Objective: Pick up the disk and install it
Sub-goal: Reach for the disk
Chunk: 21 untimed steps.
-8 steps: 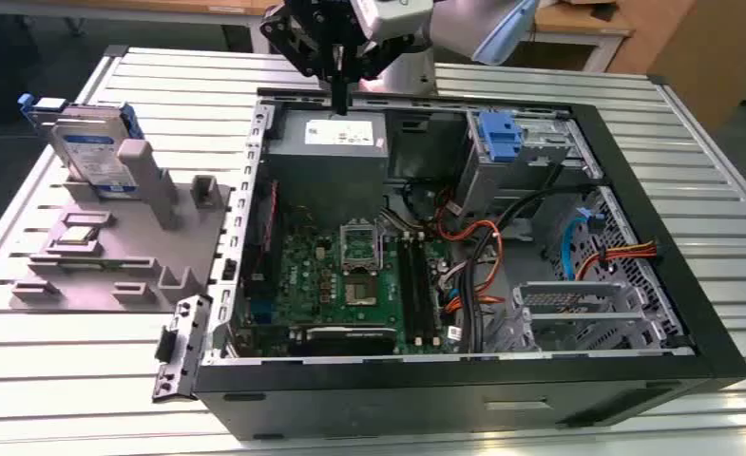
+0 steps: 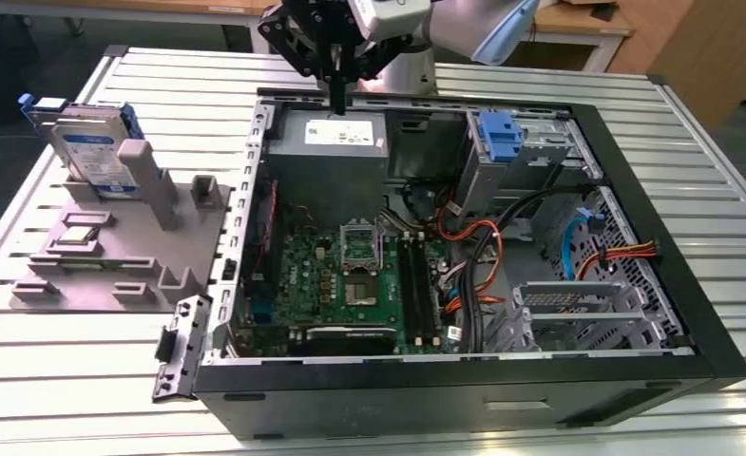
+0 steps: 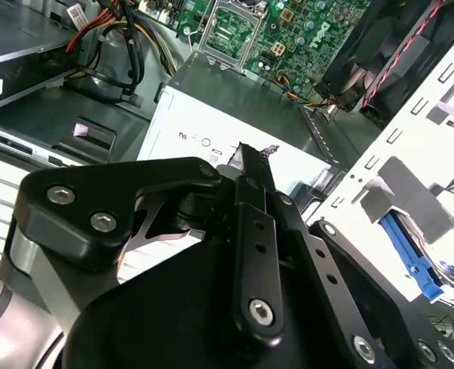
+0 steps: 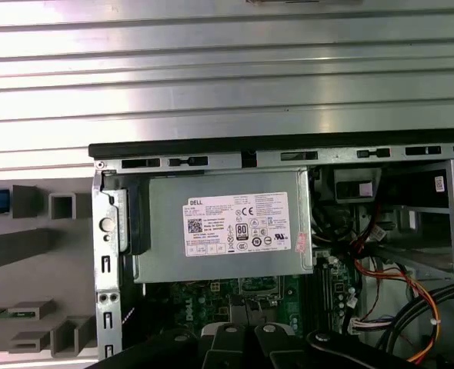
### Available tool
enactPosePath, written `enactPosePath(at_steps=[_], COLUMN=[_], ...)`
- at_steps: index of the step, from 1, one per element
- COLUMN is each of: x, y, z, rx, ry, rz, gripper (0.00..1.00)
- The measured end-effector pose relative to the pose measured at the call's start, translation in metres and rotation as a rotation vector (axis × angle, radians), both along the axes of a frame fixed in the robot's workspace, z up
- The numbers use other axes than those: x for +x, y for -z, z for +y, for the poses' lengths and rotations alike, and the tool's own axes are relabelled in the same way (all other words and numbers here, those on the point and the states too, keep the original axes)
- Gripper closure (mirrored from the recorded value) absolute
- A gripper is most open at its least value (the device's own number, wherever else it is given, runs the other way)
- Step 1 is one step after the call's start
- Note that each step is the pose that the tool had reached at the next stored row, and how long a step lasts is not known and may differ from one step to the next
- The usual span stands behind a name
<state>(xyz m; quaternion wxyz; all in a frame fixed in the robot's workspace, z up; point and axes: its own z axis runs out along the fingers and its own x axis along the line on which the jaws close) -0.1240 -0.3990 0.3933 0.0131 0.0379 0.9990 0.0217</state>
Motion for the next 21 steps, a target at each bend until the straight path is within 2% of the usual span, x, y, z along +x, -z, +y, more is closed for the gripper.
enactPosePath(at_steps=[21], x=[-0.0166], y=[0.0011], z=[0.0000], rx=[0.0000], ry=[0.000], rz=[0.0001], gripper=[0.90])
